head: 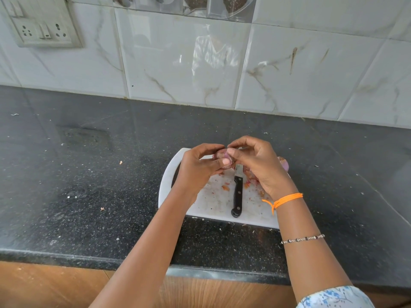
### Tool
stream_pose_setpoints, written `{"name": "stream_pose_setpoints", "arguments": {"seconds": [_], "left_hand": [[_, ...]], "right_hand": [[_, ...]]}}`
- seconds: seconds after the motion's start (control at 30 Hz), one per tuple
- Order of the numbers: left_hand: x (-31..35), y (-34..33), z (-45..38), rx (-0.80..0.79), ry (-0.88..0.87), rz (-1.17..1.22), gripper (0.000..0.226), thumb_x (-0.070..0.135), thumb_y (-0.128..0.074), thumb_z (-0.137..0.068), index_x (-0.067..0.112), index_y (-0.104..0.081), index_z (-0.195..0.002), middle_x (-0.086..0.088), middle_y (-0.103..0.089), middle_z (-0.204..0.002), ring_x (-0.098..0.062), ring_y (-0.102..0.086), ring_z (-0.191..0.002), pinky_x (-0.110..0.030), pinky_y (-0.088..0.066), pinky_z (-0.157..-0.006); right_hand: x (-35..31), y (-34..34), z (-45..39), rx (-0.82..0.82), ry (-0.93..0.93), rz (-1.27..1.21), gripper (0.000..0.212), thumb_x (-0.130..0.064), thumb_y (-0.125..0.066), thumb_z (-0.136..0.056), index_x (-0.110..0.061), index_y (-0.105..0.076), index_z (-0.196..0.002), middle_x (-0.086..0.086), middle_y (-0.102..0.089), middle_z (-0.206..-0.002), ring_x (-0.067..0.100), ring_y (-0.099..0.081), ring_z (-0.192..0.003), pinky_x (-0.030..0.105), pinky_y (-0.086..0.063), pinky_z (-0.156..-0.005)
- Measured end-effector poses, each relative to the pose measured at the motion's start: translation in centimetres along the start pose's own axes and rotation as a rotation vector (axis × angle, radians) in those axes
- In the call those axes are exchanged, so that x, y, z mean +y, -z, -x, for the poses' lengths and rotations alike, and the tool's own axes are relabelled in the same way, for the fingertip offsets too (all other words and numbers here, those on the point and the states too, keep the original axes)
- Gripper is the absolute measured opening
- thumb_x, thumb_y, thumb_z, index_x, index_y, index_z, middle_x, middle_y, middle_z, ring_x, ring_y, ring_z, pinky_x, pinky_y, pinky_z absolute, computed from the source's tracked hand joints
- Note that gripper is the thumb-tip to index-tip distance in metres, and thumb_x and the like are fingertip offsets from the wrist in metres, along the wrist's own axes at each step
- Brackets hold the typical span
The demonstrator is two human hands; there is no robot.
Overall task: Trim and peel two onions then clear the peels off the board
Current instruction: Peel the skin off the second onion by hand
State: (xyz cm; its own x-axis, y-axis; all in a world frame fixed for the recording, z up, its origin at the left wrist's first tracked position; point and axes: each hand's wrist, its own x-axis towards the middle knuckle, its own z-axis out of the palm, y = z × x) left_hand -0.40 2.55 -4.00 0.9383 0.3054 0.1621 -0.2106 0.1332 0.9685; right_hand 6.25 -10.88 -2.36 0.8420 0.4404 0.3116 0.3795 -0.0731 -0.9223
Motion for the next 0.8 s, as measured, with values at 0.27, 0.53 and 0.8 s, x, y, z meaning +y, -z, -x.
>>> {"name": "stream_pose_setpoints", "arguments": {"seconds": [0.27, 0.53, 0.8], "left_hand": [[0.1, 0.1, -0.1, -0.044, -0.012, 0.062, 0.025, -0.002, -0.069, -0.08, 0.011, -0.066, -0.102, -0.006, -0.066, -0.103, -0.021, -0.068, -0.093, -0.03, -0.058, -0.076], [-0.1, 0.2, -0.2, 0.043, 0.023, 0.063, 0.026, 0.017, -0.069, -0.081, 0.005, -0.063, -0.104, -0.016, -0.068, -0.104, -0.027, -0.07, -0.09, -0.037, -0.059, -0.076], [0.0, 0.4, -0.3, 0.026, 0.051, 0.114, 0.036, 0.016, -0.074, -0.072, 0.005, -0.065, -0.105, -0.009, -0.072, -0.095, -0.019, -0.07, -0.082, -0.027, -0.059, -0.068]], "right_hand": [[0.7, 0.1, -0.6, 0.18, 0.018, 0.103, 0.019, -0.001, -0.067, -0.084, -0.017, -0.064, -0.074, 0.002, -0.065, -0.074, 0.014, -0.063, -0.072, 0.027, -0.057, -0.067], [-0.2, 0.1, 0.0, 0.025, -0.04, -0.049, 0.02, -0.01, -0.051, -0.097, -0.017, -0.069, -0.1, 0.003, -0.069, -0.099, 0.016, -0.067, -0.093, 0.03, -0.058, -0.078], [-0.5, 0.4, 0.3, -0.132, -0.07, -0.178, 0.023, -0.001, -0.056, -0.091, -0.011, -0.065, -0.109, 0.013, -0.064, -0.113, 0.02, -0.067, -0.102, 0.03, -0.056, -0.082]]}}
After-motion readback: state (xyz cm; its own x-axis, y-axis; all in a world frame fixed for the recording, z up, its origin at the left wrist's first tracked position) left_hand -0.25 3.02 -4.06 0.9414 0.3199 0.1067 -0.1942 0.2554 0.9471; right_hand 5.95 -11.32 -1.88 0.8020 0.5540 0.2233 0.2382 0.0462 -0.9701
